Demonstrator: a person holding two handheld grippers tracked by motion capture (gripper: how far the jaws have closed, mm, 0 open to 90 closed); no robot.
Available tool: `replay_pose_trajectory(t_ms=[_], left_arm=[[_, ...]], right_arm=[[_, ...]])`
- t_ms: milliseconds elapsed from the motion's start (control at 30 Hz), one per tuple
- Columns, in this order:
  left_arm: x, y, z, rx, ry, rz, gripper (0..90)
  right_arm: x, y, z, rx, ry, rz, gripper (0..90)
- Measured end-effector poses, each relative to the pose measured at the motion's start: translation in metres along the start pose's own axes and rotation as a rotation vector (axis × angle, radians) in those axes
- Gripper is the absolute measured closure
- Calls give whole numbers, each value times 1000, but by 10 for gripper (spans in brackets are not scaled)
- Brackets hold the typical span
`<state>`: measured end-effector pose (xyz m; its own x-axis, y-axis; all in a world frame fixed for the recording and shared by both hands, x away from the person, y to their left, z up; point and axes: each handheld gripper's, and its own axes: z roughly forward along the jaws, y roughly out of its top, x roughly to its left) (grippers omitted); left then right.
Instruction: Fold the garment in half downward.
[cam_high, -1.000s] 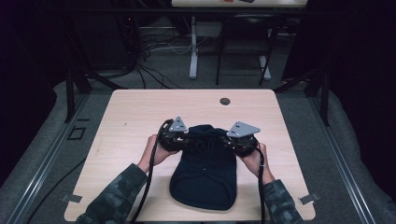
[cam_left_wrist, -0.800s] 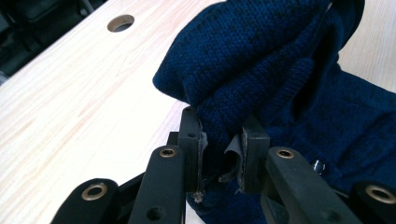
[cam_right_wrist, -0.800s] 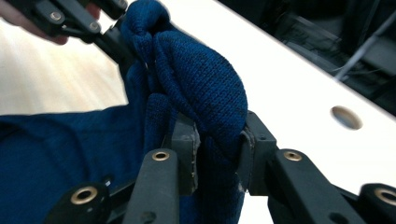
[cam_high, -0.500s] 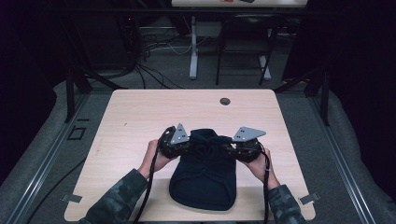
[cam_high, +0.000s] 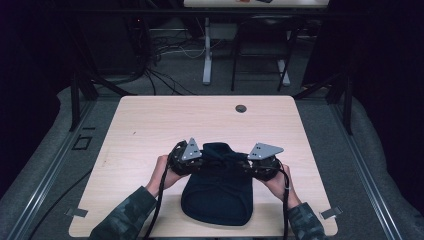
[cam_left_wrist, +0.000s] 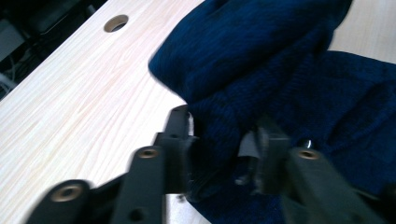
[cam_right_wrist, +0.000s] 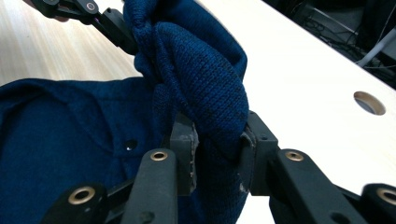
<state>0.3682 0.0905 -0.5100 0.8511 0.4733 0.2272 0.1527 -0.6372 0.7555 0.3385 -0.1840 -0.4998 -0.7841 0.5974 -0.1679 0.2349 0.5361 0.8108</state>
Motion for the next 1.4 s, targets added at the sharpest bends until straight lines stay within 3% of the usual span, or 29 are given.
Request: replay_pose_trajectory(t_ms=[167,300,367,533,667,967,1400], left_arm=[[4,-4,0,7,-20,-44,437],[2,-4,-1,-2,-31,-41,402],[0,-4,-1,2,-29,-29,425],[-5,-6,-2,-14,-50,-1,638],[-10,-9,-2,-19,-58,12,705],[-18,-17,-4,-16,-59,36,715],[-28,-32,-5,-29,-80,21,719]], right_arm=[[2,-5,-2,12,-3,0,701],[3,-7,-4,15,2,1,700],[4,-8,-5,20,4,-4,700],[8,-10,-6,15,-3,-3,700],[10,-12,-7,20,3,1,700],[17,-16,-8,32,24,-1,694],[30,-23,-9,57,47,-16,687]])
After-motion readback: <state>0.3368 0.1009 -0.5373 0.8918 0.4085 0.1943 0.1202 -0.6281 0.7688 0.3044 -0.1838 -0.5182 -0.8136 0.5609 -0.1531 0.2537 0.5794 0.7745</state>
